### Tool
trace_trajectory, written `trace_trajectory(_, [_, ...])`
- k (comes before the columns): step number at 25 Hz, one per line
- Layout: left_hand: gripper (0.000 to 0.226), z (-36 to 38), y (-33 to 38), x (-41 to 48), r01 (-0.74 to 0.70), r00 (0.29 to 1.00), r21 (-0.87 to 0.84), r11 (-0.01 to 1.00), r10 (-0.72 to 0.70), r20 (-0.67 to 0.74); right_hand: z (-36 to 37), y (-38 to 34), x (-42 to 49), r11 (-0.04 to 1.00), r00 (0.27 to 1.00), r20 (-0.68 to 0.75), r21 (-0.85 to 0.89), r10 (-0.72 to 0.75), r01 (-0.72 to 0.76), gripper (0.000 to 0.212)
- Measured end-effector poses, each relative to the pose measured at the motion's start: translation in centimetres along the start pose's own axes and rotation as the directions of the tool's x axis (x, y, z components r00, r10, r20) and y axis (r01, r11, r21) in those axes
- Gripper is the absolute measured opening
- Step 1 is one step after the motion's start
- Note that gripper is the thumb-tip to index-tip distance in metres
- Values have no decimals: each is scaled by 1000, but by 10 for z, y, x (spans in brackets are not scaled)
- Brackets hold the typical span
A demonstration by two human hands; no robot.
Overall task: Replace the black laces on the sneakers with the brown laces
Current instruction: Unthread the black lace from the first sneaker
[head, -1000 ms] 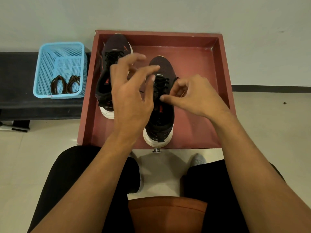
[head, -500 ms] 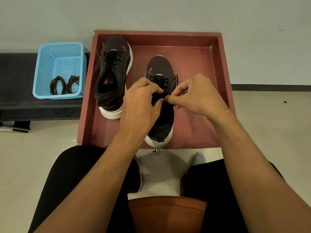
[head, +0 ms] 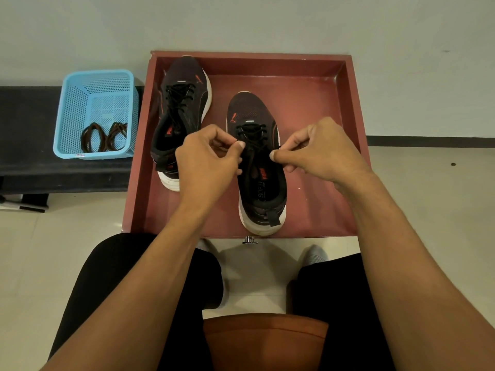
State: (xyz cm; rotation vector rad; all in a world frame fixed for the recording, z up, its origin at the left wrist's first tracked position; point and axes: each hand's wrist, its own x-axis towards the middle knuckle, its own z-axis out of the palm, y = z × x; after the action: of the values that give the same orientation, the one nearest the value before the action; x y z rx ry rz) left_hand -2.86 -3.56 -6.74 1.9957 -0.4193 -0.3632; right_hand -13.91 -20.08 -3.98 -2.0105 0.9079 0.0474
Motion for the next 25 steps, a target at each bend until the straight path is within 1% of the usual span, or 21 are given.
trace_trajectory(1, [7, -1, 0, 0, 5, 1000, 25, 1000, -5, -5, 0, 0, 0, 1000, 1000, 7, 2, 4, -4, 14])
trace_trajectory(2, [5, -1, -1, 1, -42, 999, 88, 995, 42, 3, 0, 0, 0, 1000, 1000, 11, 4, 3, -3, 14])
trace_trajectory(3, [11, -2, 0, 0, -129, 992, 160, 979, 125, 35, 1, -1, -1, 1000, 1000, 11, 4, 1, -1, 14])
trace_trajectory(5, [34, 2, 1, -2, -320, 943, 231, 919, 285, 171, 1, -1, -1, 1000, 1000, 9, 3, -2, 2, 14])
trace_trajectory(6, [39, 5, 1, -4, -384, 915, 241, 891, 332, 228, 0, -1, -1, 1000, 1000, 8, 2, -3, 3, 14])
trace_trajectory(7, [37, 7, 0, -6, -425, 896, 265, 866, 362, 256, 0, -1, -1, 1000, 1000, 8, -3, -4, 4, 13])
trace_trajectory(9, [25, 11, -2, -8, -453, 889, 348, 821, 388, 242, 0, -1, -1, 1000, 1000, 10, -11, -5, 5, 13])
trace_trajectory(11, [19, 11, -5, -8, -440, 898, 422, 793, 385, 212, 0, -1, -2, 1000, 1000, 11, -5, -4, 4, 14])
trace_trajectory(13, [14, 11, -6, -5, -436, 900, 438, 786, 388, 199, 0, -1, -2, 1000, 1000, 10, -5, -4, 4, 15])
trace_trajectory(14, [10, 11, -5, -4, -431, 903, 421, 798, 385, 193, 0, -1, -1, 1000, 1000, 10, -2, -3, 3, 16])
trace_trajectory(16, [5, 9, -3, -3, -355, 934, 307, 883, 323, 151, 0, -2, -1, 1000, 1000, 15, 5, 1, -2, 17])
trace_trajectory(18, [3, 4, -1, 0, -187, 981, 143, 972, 179, 67, 0, -2, -2, 1000, 1000, 25, 12, 11, -11, 18])
trace_trajectory(19, [3, 2, -1, 0, -96, 995, 79, 992, 94, 23, -1, -3, -2, 1000, 999, 29, 15, 15, -16, 18])
trace_trajectory(22, [1, -2, -2, 4, 107, 992, -101, 989, -114, -60, -3, -3, -3, 999, 999, 36, 24, 22, -23, 19])
trace_trajectory(25, [4, -4, 1, 7, 196, 965, -307, 931, -238, -107, -2, -2, -3, 999, 999, 39, 29, 23, -24, 19])
